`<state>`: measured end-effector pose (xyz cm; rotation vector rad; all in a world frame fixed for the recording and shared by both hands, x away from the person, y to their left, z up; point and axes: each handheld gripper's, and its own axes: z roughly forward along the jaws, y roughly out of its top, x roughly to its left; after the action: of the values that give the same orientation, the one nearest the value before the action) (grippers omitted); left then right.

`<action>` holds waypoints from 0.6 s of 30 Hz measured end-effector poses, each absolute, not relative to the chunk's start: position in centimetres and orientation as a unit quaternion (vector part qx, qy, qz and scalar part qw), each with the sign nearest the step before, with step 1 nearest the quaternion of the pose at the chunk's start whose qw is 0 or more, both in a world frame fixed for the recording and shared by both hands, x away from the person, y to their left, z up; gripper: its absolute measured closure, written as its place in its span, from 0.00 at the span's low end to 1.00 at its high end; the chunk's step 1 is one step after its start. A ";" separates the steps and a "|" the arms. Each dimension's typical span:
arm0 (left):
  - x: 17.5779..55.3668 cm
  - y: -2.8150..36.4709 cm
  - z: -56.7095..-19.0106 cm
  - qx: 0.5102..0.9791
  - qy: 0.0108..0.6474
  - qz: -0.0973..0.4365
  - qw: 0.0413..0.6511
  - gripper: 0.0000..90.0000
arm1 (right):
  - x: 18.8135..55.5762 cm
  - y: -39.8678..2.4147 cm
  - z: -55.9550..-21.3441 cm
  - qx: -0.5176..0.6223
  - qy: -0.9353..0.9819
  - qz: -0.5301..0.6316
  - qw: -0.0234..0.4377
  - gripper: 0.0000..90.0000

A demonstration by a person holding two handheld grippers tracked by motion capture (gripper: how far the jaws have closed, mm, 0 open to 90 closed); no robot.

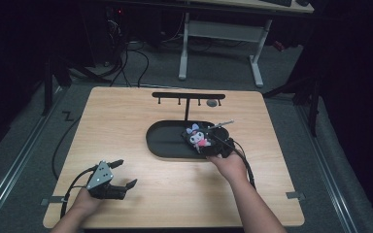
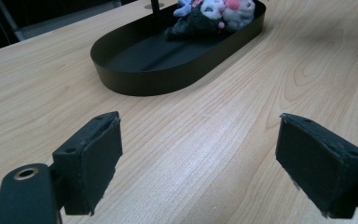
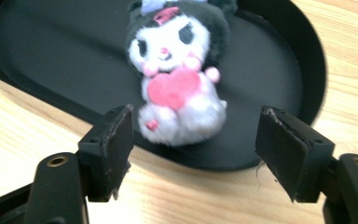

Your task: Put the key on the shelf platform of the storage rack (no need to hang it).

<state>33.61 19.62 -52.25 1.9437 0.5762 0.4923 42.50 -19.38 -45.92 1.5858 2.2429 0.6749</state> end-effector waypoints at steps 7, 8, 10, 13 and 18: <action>33.6 19.6 -52.3 0.807 0.239 0.204 0.501 0.17 | 40.2 -20.8 -46.2 0.551 0.775 0.255 0.175 0.23; 33.6 19.6 -52.3 0.807 0.239 0.204 0.501 0.17 | 39.8 -20.8 -46.4 0.545 0.779 0.253 0.179 0.22; 33.6 19.6 -52.3 0.806 0.239 0.204 0.501 0.17 | 39.5 -21.0 -46.5 0.542 0.781 0.254 0.179 0.22; 33.6 19.5 -52.3 0.807 0.238 0.205 0.500 0.17 | 38.4 -21.4 -46.9 0.537 0.781 0.263 0.180 0.22; 33.6 19.5 -52.3 0.807 0.239 0.206 0.499 0.17 | 36.2 -22.5 -47.6 0.534 0.772 0.284 0.195 0.21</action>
<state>33.55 19.53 -52.27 1.9522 0.5785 0.4980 36.16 -22.47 -47.65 1.4971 2.1632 0.7957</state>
